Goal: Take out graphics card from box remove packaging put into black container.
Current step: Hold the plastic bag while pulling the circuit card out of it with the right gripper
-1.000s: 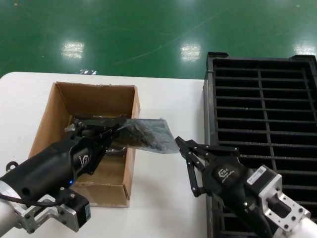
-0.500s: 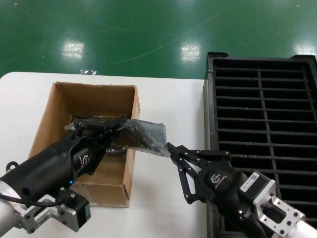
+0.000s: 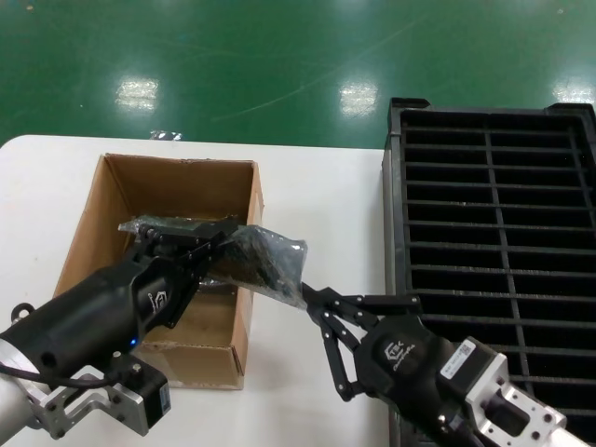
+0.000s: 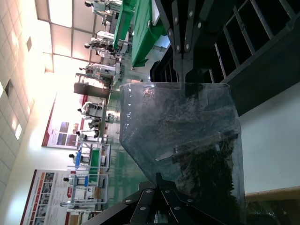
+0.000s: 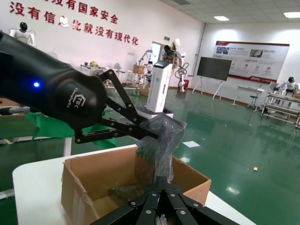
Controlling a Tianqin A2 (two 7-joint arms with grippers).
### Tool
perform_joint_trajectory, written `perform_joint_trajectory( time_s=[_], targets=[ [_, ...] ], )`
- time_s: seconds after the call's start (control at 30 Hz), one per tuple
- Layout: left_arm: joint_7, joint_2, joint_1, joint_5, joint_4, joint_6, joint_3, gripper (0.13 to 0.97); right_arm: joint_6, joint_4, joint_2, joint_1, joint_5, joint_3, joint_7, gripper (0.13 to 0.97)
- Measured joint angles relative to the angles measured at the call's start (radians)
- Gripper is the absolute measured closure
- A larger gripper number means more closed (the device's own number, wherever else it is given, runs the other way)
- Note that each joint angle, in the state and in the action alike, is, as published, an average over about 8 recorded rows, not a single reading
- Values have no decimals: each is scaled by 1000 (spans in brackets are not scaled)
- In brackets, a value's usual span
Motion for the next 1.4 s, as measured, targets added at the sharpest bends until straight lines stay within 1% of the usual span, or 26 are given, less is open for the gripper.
perform_joint_trajectory(
  time_s=[0.37,0.67,0.93,1.1,1.4],
  targets=[
    [0,0,0,0,0,0,0,958,45,61,46,-12,40,-30,-29,962],
    [0,0,0,0,0,0,0,958,23,23,24,-6,33,-11,-30,962],
    [0,0,0,0,0,0,0,958,-77,-88,-20,26,-27,43,25,962],
    [0,0,0,0,0,0,0,958,-136,-134,-33,47,-74,60,70,962],
    [0,0,0,0,0,0,0,958,-266,-214,-65,100,-192,77,185,962]
  ],
)
